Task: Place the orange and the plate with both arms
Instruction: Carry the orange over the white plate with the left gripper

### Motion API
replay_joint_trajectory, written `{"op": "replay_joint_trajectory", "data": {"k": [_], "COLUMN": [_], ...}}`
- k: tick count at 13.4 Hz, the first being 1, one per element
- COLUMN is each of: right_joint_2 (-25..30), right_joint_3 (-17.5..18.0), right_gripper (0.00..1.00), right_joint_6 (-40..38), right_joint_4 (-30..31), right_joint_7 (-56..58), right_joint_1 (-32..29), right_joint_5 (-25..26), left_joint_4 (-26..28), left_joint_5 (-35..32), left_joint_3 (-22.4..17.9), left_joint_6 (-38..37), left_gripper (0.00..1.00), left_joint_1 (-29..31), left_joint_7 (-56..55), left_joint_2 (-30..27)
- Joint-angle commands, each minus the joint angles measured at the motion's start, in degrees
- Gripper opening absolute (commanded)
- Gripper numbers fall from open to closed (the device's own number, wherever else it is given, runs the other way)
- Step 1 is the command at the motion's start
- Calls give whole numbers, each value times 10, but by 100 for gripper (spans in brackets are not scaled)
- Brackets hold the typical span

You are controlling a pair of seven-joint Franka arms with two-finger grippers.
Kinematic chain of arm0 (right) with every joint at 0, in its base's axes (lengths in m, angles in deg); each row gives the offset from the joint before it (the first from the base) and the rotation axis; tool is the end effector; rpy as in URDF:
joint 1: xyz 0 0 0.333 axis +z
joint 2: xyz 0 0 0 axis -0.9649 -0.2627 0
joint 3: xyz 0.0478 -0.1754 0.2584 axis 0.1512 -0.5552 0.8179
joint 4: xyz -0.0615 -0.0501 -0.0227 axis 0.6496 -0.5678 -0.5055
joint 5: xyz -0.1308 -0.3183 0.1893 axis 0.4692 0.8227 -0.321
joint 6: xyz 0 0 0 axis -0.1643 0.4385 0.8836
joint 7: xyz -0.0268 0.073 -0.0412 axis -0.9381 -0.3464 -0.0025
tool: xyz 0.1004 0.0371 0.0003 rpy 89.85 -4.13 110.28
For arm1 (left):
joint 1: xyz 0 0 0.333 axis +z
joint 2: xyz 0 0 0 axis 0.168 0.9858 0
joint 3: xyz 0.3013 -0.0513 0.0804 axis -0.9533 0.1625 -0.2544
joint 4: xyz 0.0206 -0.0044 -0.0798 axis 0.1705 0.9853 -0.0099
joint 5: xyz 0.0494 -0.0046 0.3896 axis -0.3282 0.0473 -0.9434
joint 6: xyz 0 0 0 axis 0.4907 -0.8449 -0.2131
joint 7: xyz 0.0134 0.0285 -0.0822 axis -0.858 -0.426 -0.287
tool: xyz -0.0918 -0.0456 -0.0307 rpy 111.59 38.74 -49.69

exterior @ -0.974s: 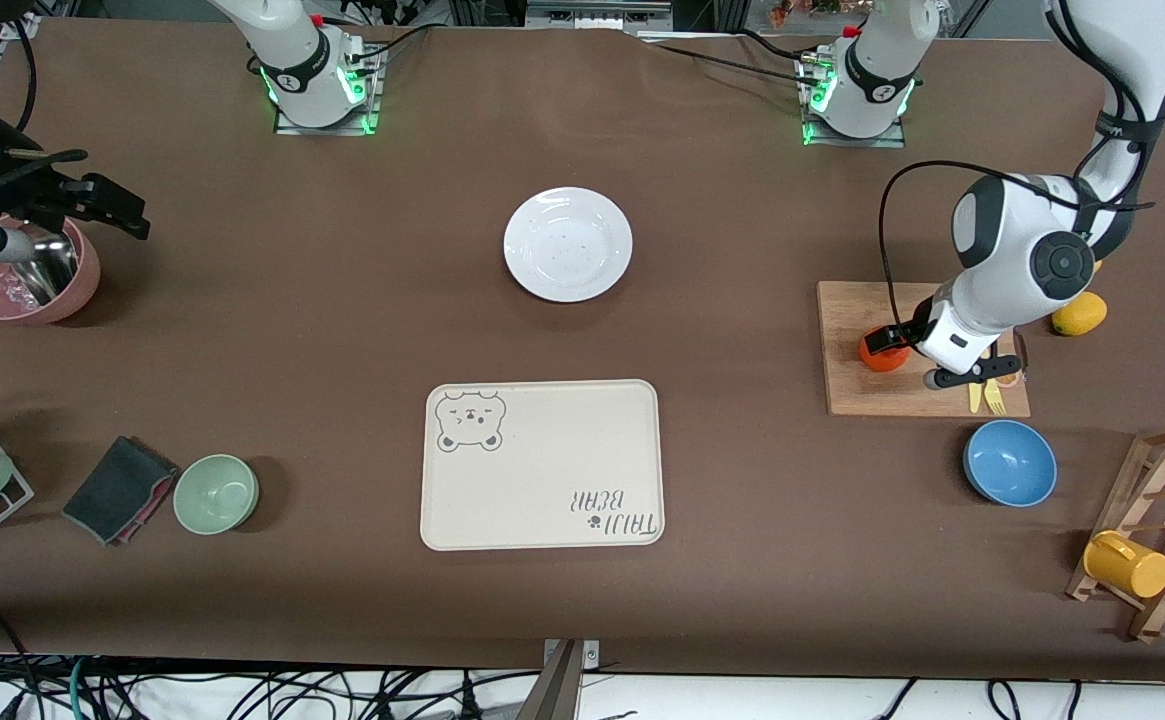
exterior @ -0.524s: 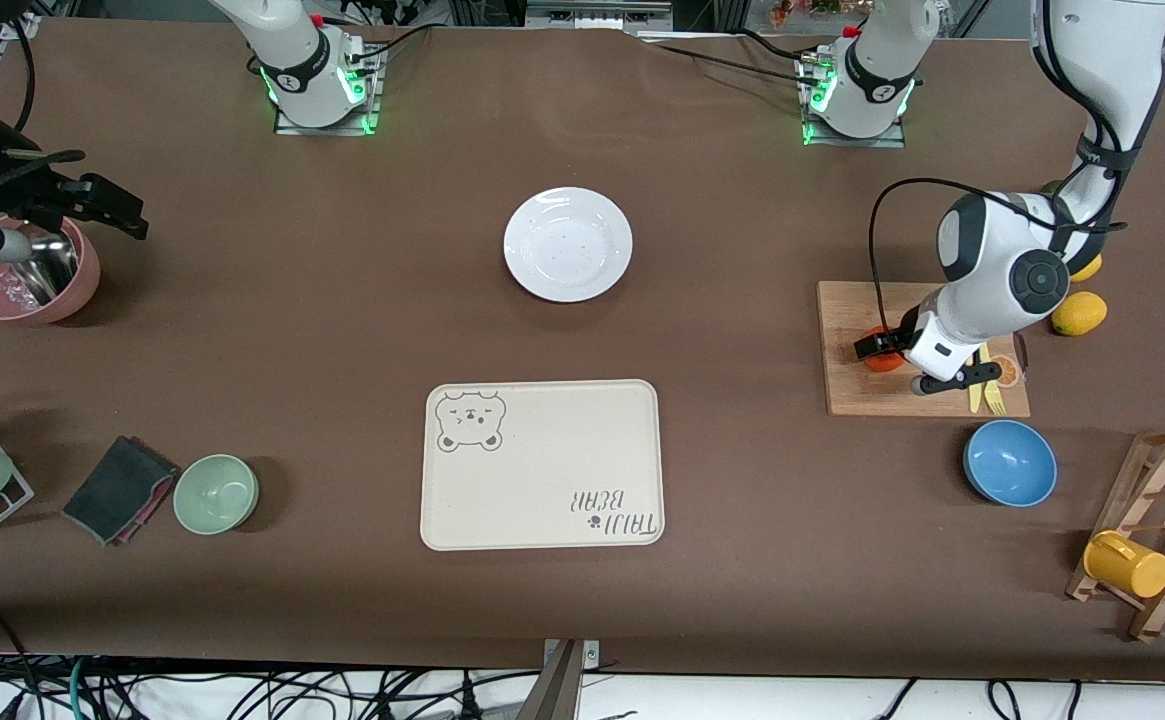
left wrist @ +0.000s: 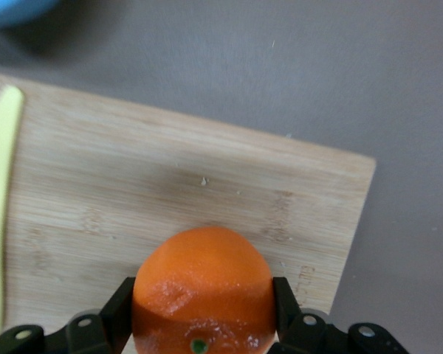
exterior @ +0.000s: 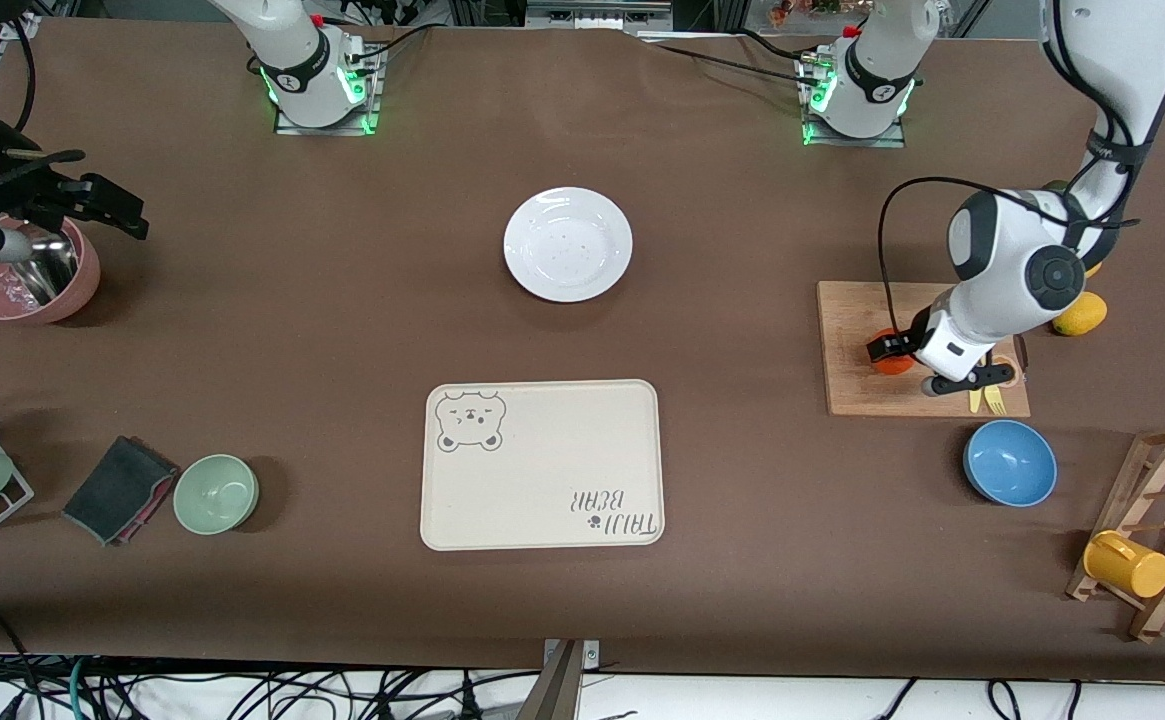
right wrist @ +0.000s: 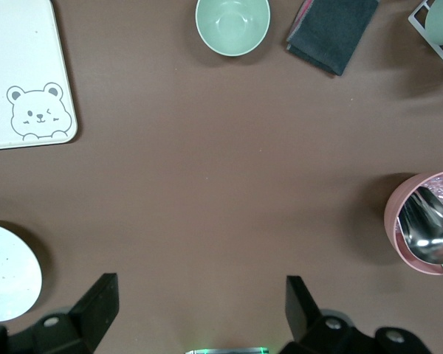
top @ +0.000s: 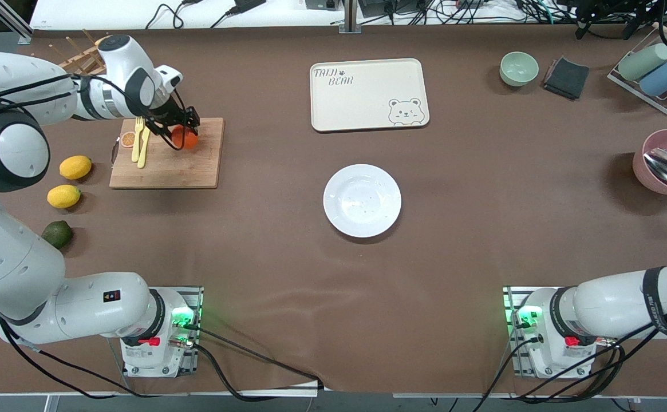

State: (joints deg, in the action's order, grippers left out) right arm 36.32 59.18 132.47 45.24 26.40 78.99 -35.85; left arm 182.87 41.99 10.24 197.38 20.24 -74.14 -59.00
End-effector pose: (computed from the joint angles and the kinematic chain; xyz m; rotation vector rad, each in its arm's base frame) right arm 0.5430 0.0167 0.5945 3.1188 -0.1007 -0.1277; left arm 0.5451 -0.0030 0.2454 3.0725 0.3333 -0.1010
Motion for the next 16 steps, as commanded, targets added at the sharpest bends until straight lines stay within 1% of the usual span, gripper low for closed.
{"op": "replay_joint_trajectory", "data": {"k": [1,2,4,6,8,12,15,16], "right_joint_2": [-3,-3,-7,-12,-18,-33,-43,-44], "right_joint_3": [-1,-1,0,3,2,1,4,4], "right_gripper": [100,100,100,100,100,100,100,100], "right_joint_6": [-12,-12,-12,-26,-40,-49,-54,-56], "right_joint_4": [-13,-13,-13,-10,-12,-13,-7,-4], "right_joint_7": [10,11,11,12,9,8,24,25], "right_joint_1": [-1,-1,-1,1,0,0,5,6], "right_joint_5": [-9,-9,-9,-8,-8,-15,-56,-65], "left_joint_4": [11,8,1,-11,-28,-55,-81,-95], "left_joint_5": [-3,2,69,112,151,151,145,126], "left_joint_3": [54,77,110,112,113,126,125,123], "left_joint_6": [-30,-30,-28,-17,-15,7,7,7], "left_gripper": [0,0,0,0,0,0,0,0], "left_joint_1": [3,2,-13,-48,-83,-179,-269,-293], "left_joint_7": [3,-3,-34,-36,-43,-125,-202,-237], "left_joint_2": [-96,-110,-113,-106,-89,-46,-15,2]}}
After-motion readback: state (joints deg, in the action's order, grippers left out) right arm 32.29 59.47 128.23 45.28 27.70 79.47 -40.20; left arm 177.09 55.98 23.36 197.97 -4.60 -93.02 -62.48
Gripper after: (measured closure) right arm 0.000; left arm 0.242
